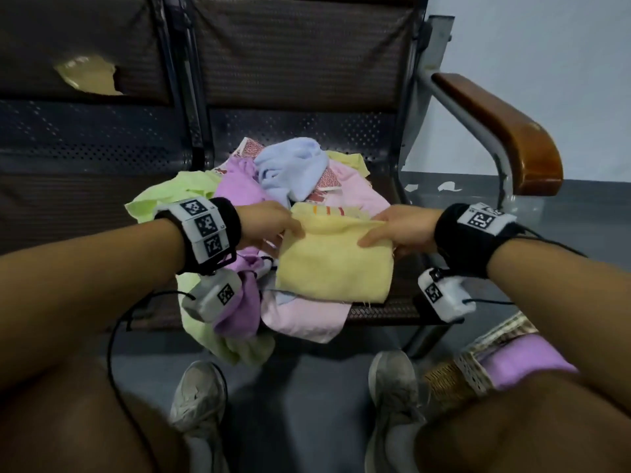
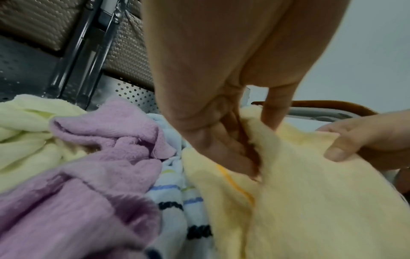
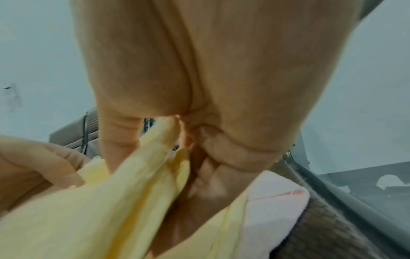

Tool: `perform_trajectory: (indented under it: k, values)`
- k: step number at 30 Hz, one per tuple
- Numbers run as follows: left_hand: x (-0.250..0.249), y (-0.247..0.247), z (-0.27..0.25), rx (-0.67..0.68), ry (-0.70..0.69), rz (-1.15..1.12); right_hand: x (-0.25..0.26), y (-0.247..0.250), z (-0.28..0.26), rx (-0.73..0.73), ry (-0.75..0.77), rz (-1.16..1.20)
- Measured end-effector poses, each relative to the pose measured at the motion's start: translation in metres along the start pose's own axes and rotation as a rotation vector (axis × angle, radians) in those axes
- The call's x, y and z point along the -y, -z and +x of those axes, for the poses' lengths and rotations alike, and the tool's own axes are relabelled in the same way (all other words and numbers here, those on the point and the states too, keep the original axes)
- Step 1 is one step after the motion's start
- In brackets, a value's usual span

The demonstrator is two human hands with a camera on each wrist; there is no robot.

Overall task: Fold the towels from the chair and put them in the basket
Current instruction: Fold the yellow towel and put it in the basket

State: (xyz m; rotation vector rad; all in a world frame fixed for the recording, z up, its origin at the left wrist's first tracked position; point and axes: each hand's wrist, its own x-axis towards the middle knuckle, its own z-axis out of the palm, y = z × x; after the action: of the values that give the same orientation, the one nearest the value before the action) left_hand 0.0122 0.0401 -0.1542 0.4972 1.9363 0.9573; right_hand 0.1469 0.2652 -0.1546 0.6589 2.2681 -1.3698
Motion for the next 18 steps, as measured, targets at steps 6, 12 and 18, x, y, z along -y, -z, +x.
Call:
perform_trajectory:
  k: [6,12,18]
  values:
    - [0.002,0.006,0.056,-0.435,-0.164,-0.047,0.008,0.008,0.044,-0.366,0.141,0.112]
    - [0.008,0.006,0.068,-0.494,-0.172,-0.050,0.010,-0.006,0.062,-0.532,0.189,-0.282]
    - [0.036,-0.004,0.042,-0.193,-0.289,0.153,0.000,-0.030,0.034,-0.333,0.337,-0.579]
